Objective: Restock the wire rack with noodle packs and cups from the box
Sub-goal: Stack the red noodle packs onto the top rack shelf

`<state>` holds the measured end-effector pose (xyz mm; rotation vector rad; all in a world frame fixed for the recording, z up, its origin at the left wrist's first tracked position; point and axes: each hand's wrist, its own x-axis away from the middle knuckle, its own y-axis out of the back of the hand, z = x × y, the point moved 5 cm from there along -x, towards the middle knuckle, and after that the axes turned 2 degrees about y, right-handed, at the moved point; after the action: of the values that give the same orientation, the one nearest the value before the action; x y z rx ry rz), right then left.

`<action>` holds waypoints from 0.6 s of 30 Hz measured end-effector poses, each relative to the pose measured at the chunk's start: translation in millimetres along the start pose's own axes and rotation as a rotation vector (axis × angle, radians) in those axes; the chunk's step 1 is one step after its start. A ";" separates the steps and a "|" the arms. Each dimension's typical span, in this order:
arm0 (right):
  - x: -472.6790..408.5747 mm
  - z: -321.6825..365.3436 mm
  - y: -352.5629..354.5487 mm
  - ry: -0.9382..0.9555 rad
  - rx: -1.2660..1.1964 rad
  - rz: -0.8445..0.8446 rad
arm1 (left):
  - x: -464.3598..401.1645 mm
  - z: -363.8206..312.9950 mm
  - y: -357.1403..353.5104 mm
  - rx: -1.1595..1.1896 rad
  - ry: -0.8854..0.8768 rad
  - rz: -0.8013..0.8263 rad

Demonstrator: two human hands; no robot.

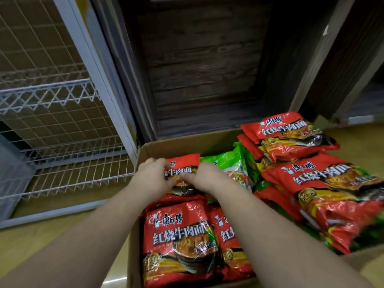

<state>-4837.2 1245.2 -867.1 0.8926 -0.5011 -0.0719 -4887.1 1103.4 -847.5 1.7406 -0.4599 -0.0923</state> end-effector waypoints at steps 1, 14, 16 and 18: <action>1.3 1.7 -4.9 -0.004 -0.009 0.024 | 2.2 2.5 0.3 0.009 0.004 0.004; 13.4 -15.4 31.0 -0.024 -0.700 -0.007 | 27.0 15.2 23.3 0.622 0.020 -0.102; 21.3 -13.1 33.3 0.008 -0.751 0.021 | 31.6 15.4 26.5 0.786 0.018 -0.123; 28.3 -8.6 32.6 0.030 -0.817 0.043 | 35.0 14.6 28.2 0.920 0.061 -0.156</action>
<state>-4813.0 1264.6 -835.9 0.0834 -0.4085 -0.2064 -4866.7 1073.4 -817.3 2.6738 -0.3346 0.0792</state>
